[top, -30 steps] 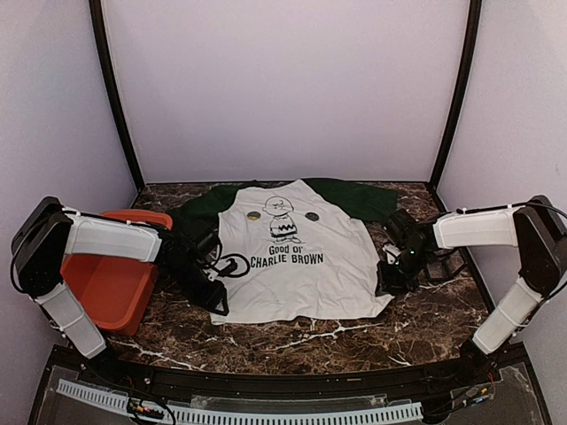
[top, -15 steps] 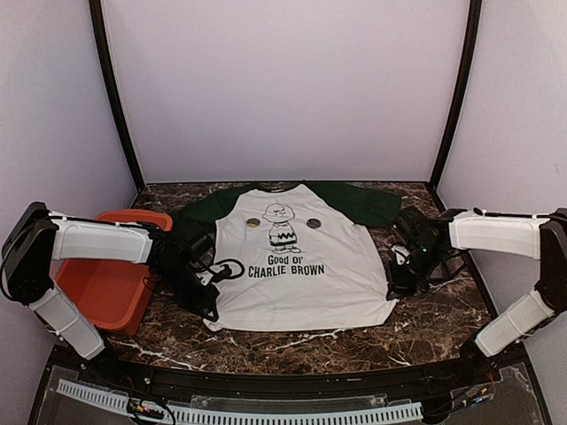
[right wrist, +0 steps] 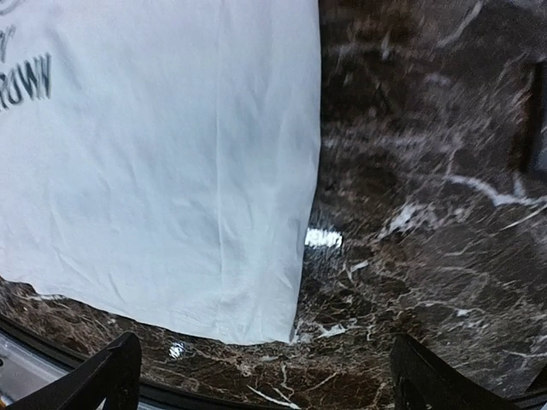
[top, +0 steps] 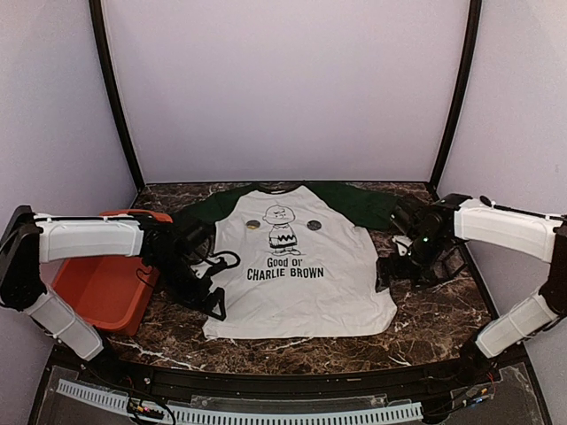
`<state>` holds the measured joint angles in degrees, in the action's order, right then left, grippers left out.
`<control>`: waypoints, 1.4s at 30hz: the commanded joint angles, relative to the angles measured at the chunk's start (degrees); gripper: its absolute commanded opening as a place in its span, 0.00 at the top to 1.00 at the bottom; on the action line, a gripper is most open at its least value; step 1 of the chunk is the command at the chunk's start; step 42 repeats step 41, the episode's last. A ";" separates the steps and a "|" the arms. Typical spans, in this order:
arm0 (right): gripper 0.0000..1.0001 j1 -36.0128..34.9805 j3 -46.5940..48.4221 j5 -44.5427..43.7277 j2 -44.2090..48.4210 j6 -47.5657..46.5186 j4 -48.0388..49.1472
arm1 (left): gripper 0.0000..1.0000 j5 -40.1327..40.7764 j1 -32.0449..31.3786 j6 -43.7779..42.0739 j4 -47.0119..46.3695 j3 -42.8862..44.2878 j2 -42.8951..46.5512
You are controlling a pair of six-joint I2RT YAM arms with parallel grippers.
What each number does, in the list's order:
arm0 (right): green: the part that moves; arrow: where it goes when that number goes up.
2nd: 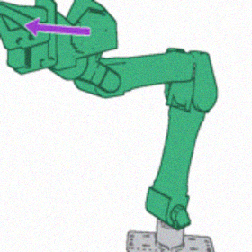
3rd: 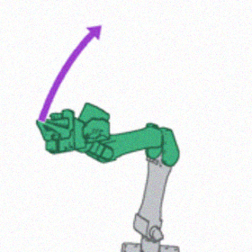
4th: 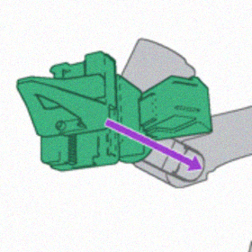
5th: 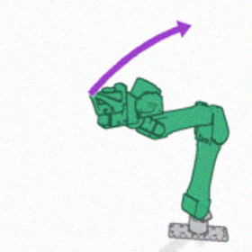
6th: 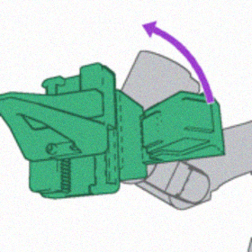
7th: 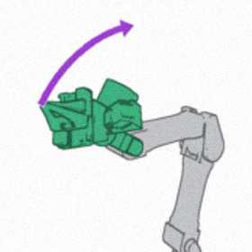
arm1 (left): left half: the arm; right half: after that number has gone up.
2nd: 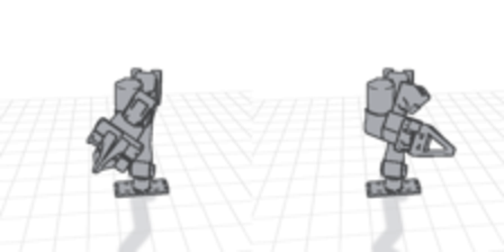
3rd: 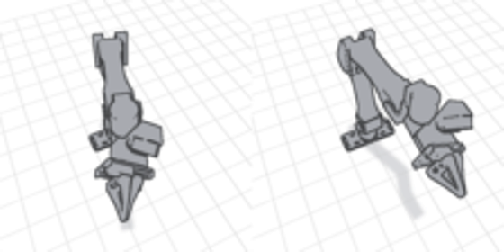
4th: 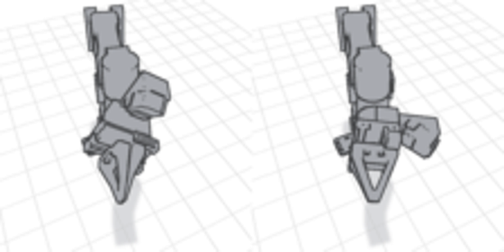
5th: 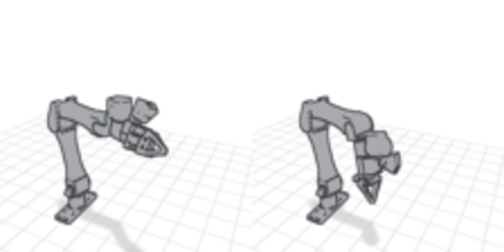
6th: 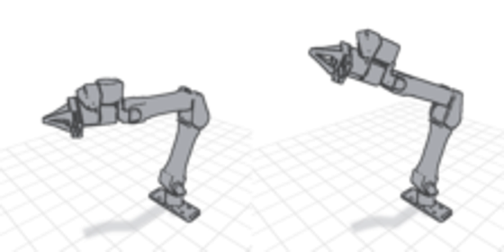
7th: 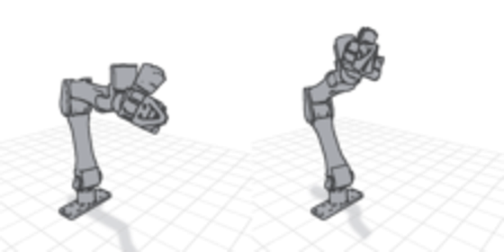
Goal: Pin the brooch onto the clothing
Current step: Smooth out the clothing with brooches at the center of the board, then reset both arms
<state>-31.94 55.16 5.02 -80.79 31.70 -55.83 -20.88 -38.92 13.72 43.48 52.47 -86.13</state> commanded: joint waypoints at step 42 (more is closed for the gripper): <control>0.02 -0.40 7.12 -22.39 45.74 -30.85 41.78 | 0.01 48.42 0.92 -24.62 -47.28 -6.66 48.01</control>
